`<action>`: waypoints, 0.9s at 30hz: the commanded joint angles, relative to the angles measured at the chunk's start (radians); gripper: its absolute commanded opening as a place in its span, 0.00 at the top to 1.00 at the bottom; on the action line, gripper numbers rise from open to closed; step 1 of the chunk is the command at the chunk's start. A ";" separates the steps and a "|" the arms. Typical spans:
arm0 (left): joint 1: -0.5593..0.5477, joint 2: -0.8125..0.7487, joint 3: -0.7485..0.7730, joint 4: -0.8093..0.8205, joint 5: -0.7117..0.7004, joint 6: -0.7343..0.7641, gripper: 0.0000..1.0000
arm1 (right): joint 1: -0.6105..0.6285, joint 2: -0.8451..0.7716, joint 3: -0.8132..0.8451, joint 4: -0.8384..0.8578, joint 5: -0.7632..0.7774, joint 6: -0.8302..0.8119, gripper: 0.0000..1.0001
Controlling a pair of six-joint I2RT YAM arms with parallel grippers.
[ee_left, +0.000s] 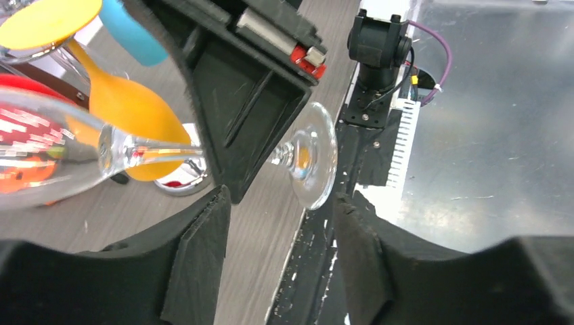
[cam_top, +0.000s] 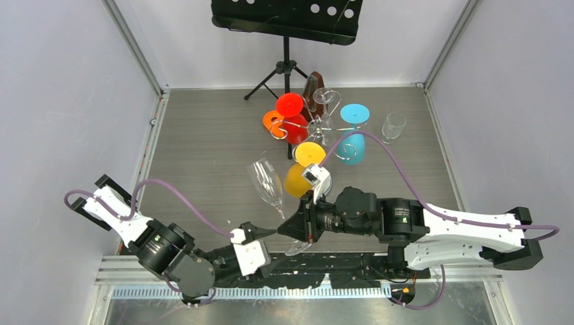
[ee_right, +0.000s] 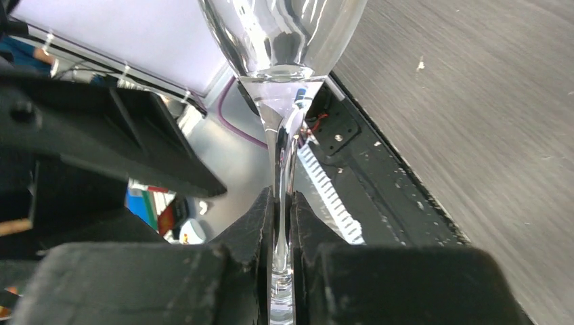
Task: Take the wine glass off the wine glass rack
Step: Place the wine glass at the center of the board.
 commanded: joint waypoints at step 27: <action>1.120 -0.284 -0.127 0.141 1.060 -0.114 0.19 | 0.007 -0.210 0.125 -0.254 0.301 -0.792 0.94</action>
